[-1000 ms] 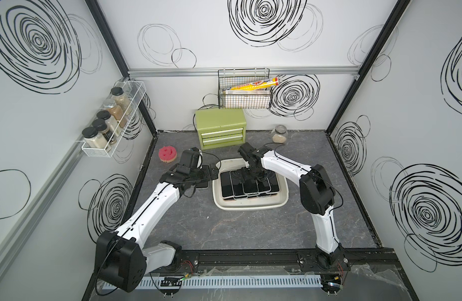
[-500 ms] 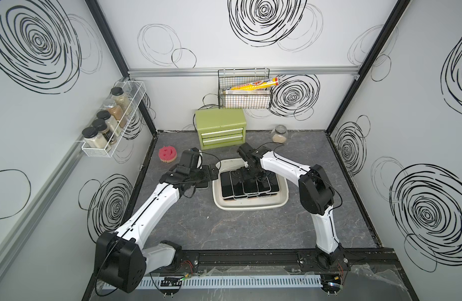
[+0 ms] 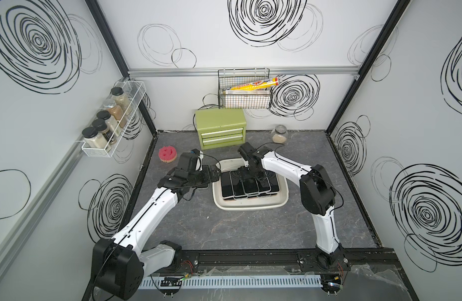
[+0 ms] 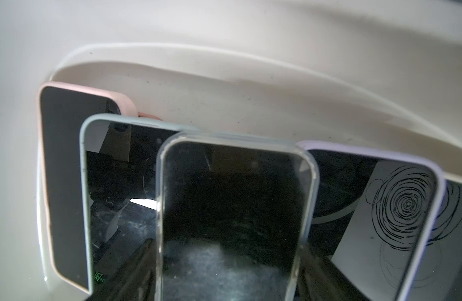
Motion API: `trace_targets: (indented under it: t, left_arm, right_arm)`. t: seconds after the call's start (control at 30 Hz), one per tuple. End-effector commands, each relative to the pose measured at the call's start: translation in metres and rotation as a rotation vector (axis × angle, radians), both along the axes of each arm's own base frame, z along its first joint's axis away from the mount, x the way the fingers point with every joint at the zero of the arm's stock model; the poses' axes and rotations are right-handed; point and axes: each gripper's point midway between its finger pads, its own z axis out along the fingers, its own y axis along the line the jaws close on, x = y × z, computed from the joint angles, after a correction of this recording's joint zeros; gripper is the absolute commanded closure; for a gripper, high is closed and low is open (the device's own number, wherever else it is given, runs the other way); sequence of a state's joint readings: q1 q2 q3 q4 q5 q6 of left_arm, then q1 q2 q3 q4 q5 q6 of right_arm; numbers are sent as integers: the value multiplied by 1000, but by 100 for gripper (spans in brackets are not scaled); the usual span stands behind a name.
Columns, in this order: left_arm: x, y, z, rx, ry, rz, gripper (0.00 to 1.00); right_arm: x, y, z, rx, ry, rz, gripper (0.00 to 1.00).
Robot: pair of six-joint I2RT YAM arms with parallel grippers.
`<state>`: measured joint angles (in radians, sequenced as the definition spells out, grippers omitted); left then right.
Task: Take the phone out of the storage box
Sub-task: Pick up the phone from the storage box.
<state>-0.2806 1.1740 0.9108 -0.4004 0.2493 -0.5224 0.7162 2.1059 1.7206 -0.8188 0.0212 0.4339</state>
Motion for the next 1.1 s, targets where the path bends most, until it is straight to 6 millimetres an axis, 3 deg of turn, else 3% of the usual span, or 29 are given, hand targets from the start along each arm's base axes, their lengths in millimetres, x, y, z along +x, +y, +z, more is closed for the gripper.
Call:
trace_targets:
  t: [0.0,0.27,0.53,0.67,0.9,1.07]
  left_arm:
    - [4,-8,9,-33,-40,-24,1]
    - [3,-12,10,-55,-48,-44,1]
    - [-10,-44,28,-205,-124,-167,1]
    - [-24,-67,24,-235,-134,-234,1]
    - [-39,-96,6,-243,-121,-262,1]
    - [-35,-102,-14,-206,-89,-214,1]
  right_arm:
    - [-19,-6,-19,-40,104,11,30]
    - [-10,-6,-1,-48,63,11,40]
    - [1,0,37,-3,29,13,44]
    - [5,4,49,45,39,14,45]
    - [5,1,53,85,69,21,47]
    - [4,3,58,131,95,28,47]
